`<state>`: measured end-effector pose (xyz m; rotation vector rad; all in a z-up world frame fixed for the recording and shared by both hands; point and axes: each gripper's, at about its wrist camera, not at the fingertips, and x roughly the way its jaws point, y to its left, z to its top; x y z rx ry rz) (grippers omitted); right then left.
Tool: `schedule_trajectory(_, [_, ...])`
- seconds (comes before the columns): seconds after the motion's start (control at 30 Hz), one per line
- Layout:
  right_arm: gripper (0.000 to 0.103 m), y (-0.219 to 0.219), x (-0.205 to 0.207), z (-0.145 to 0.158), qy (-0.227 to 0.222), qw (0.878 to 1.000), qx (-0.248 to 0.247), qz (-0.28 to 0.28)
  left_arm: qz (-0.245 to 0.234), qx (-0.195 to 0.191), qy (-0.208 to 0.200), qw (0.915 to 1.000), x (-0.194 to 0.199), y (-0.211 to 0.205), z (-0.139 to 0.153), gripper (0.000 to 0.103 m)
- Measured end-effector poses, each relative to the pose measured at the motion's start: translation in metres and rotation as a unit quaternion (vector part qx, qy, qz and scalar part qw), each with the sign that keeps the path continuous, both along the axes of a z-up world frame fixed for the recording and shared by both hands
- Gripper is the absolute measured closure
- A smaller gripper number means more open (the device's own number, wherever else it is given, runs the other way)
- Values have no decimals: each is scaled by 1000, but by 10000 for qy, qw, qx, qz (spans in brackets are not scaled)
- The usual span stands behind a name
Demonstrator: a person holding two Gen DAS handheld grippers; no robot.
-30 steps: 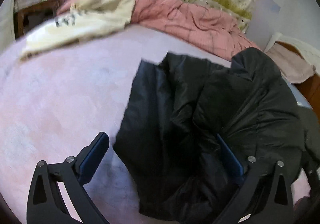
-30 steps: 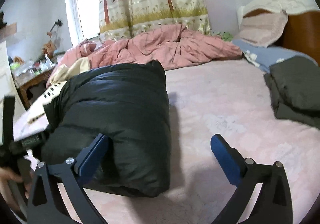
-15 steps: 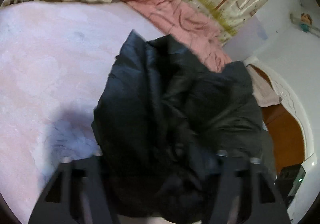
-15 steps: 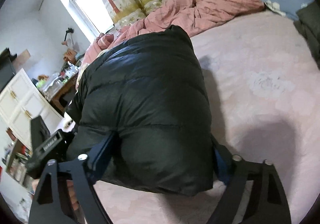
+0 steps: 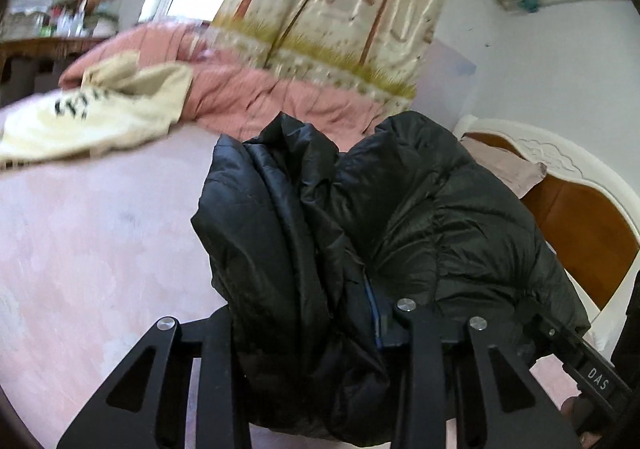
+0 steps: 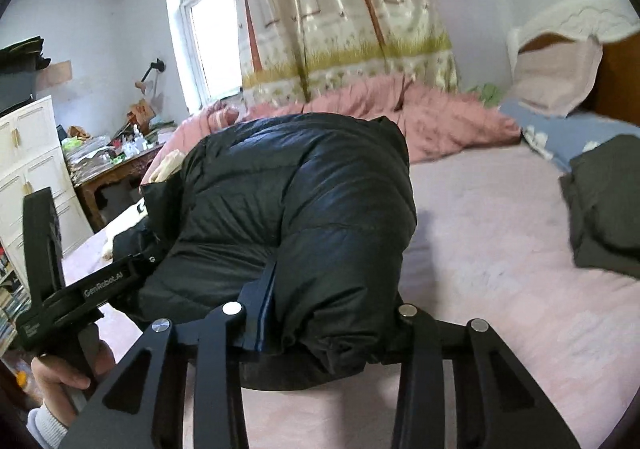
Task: Fold large clothes
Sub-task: 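Lift the bundled jacket with both tools and carry it toward the headboard, then lower the jacket onto the dark green garment and open both tools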
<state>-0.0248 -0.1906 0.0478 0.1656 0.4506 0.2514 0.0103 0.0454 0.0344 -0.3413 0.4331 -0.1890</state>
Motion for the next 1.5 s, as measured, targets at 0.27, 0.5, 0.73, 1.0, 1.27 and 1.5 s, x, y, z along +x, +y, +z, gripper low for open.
schedule_trajectory(0.27, [64, -38, -22, 57, -422, 9986, -113, -310, -325, 68, -551, 9979, -2, -47, 54, 71])
schedule_trajectory(0.5, [62, -137, -61, 118, -1177, 9801, -557, -1497, -1401, 265, -1208, 9824, 16, -172, 114, 70])
schedule_trajectory(0.73, [62, -237, -66, 147, -1506, 9380, -805, -3017, -2195, -83, -1486, 9642, 70, -304, 145, 70])
schedule_trajectory(1.0, [61, -323, -46, 100, -1116, 8853, -1293, -4326, -2826, -24, -1460, 9481, 107, -418, 87, 70])
schedule_trajectory(1.27, [59, -377, -3, 29, -129, 8849, -1217, -4494, -2891, 370, -790, 9533, 140, -464, 7, 68])
schedule_trajectory(1.5, [51, -380, -3, 22, -161, 8888, -1058, -4457, -2928, 533, -596, 9528, 135, -458, 3, 52])
